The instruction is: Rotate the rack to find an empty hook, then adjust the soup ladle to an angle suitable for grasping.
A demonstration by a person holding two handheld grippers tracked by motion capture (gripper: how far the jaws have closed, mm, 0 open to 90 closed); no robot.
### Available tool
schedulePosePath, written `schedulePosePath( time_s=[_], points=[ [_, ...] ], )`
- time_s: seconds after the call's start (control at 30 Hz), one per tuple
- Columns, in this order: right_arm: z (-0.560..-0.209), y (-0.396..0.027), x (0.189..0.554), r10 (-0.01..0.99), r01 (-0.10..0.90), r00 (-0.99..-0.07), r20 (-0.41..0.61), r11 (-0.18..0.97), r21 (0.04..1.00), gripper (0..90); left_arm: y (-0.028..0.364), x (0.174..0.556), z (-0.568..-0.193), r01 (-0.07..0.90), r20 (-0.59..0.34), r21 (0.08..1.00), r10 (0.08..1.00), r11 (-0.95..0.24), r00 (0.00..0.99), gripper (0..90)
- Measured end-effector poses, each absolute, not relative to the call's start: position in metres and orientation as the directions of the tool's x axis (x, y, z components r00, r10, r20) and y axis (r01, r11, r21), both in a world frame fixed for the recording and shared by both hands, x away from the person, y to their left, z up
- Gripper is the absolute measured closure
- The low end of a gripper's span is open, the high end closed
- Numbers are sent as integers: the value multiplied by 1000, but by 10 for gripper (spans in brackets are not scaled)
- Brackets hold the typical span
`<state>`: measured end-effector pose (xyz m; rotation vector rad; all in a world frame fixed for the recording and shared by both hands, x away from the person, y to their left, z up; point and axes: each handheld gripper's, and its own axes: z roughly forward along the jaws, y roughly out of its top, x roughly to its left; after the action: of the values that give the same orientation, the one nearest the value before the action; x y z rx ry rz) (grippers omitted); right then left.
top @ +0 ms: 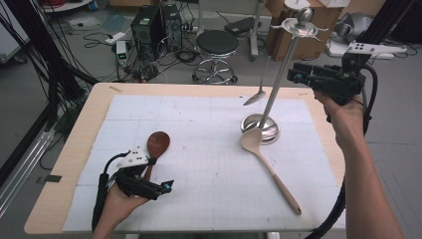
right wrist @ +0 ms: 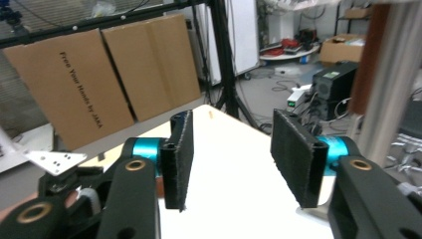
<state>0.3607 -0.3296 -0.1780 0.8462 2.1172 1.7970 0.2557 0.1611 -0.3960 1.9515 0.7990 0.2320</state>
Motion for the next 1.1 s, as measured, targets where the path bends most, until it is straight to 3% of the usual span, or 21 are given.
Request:
schedulePosePath(
  time_s=[0.3, 1.1],
  points=[
    [-199, -324, 345, 536, 294, -818, 208, 80, 952, 408, 160, 255, -396, 434, -165, 845, 621, -311, 766, 26],
    [-273, -322, 314, 547, 388, -796, 259, 132, 912, 377, 162, 252, -398, 440, -166, 842, 628, -311, 761, 26]
  ],
)
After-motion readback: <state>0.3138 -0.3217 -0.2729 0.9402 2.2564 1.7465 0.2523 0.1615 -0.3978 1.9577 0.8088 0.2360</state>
